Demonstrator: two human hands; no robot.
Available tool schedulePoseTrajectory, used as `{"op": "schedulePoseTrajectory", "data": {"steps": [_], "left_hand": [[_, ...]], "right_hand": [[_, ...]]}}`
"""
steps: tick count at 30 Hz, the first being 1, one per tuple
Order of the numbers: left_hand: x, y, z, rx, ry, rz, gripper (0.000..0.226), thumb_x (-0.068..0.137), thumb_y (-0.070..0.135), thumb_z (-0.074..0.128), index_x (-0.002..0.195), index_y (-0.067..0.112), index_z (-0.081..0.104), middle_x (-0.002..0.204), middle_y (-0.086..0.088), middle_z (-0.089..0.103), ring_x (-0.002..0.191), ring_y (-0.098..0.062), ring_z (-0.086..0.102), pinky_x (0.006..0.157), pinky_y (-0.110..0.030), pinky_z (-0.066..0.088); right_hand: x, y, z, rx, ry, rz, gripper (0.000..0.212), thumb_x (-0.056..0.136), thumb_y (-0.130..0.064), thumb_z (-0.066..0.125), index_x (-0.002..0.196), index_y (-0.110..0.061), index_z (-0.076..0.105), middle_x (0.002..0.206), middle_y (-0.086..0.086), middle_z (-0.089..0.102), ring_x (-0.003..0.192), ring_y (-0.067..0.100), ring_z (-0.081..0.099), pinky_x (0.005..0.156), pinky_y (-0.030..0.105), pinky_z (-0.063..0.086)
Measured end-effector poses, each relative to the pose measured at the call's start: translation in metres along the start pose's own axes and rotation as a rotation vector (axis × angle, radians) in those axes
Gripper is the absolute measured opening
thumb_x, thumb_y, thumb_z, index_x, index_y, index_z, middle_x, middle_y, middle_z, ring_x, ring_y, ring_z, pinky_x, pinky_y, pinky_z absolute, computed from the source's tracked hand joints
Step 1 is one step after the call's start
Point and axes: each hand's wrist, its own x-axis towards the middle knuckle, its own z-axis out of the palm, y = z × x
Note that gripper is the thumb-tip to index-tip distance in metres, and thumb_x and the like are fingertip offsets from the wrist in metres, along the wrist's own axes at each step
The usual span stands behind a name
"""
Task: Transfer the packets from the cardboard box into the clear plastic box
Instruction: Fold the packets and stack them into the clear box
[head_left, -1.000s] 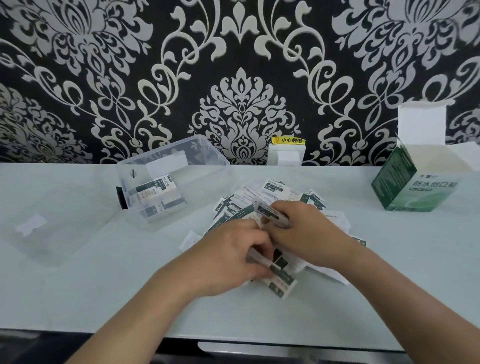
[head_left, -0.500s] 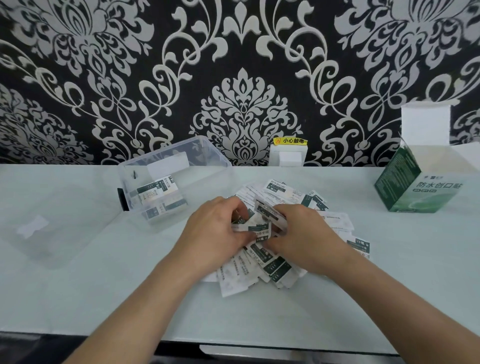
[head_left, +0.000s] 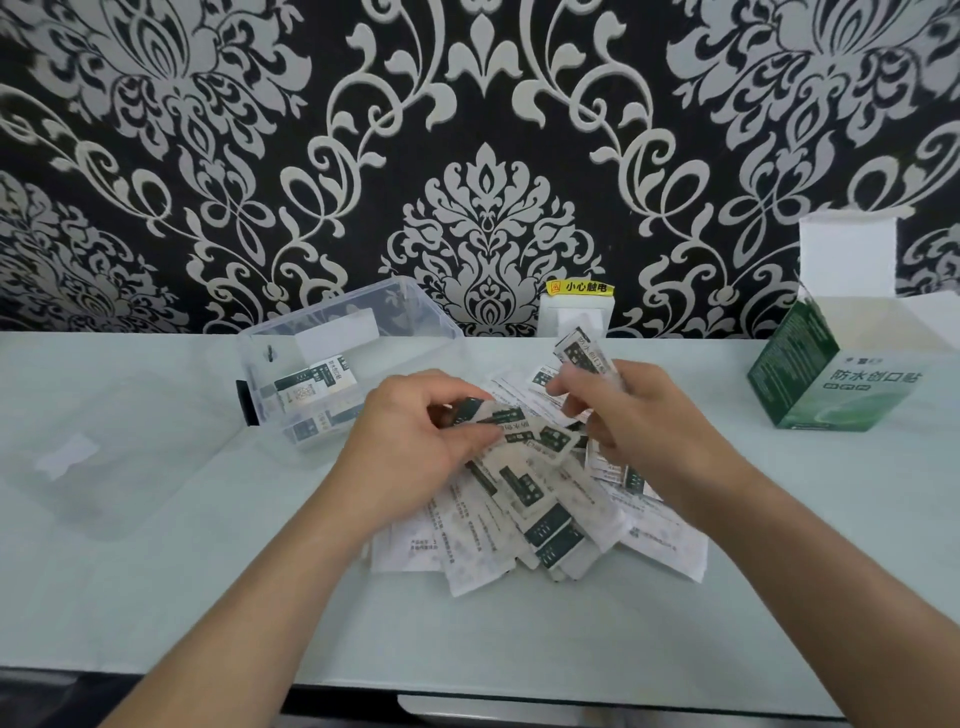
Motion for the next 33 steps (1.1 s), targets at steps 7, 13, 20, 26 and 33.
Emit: {"op": "schedulePoseTrajectory", "data": {"steps": [7,13,20,26,33], "left_hand": [[-0.008,0.011,0.002,-0.44,0.068,0.002,0.025,0.072,-0.001,0.075,0.083,0.019,0.065,0.078,-0.001,0.076,0.074,-0.018,0.073,0.064,-0.027,0.059],[-0.01,0.007,0.003,-0.215,-0.022,0.173,0.041,0.078,0.005,0.074,0.097,0.041,0.068,0.092,0.012,0.073,0.088,-0.008,0.07,0.076,-0.025,0.057],[-0.005,0.003,-0.003,0.034,-0.156,0.324,0.031,0.088,0.015,0.064,0.103,0.042,0.065,0.095,0.013,0.058,0.094,-0.008,0.059,0.084,-0.023,0.049],[-0.002,-0.004,-0.007,0.267,-0.206,0.412,0.016,0.092,0.03,0.057,0.102,0.04,0.063,0.098,0.015,0.046,0.088,-0.011,0.055,0.074,-0.027,0.047],[-0.013,0.002,0.013,0.119,-0.072,0.425,0.057,0.071,0.016,0.075,0.115,0.042,0.051,0.113,0.012,0.046,0.112,-0.004,0.047,0.087,-0.006,0.038]], "right_hand": [[0.0,-0.003,0.0,0.315,-0.541,0.251,0.075,0.087,-0.073,0.034,0.122,-0.014,0.064,0.089,0.017,0.069,0.054,0.012,0.037,0.047,0.024,0.012],[-0.003,0.0,0.001,0.416,-0.743,0.304,0.098,0.079,-0.084,0.024,0.133,-0.007,0.051,0.083,0.012,0.063,0.06,0.02,0.061,0.034,0.016,0.032],[-0.003,0.003,0.0,0.619,-0.864,0.316,0.059,0.093,-0.058,0.041,0.124,-0.009,0.055,0.094,0.015,0.062,0.065,0.017,0.055,0.033,0.014,0.039],[-0.003,0.004,0.001,0.497,-0.823,0.287,0.046,0.091,-0.049,0.048,0.115,-0.011,0.056,0.093,0.012,0.06,0.063,0.013,0.046,0.034,0.012,0.029],[-0.013,-0.001,0.01,0.375,-0.708,0.247,0.013,0.083,-0.013,0.054,0.085,-0.001,0.059,0.073,0.012,0.056,0.053,0.014,0.043,0.036,0.016,0.026]]}}
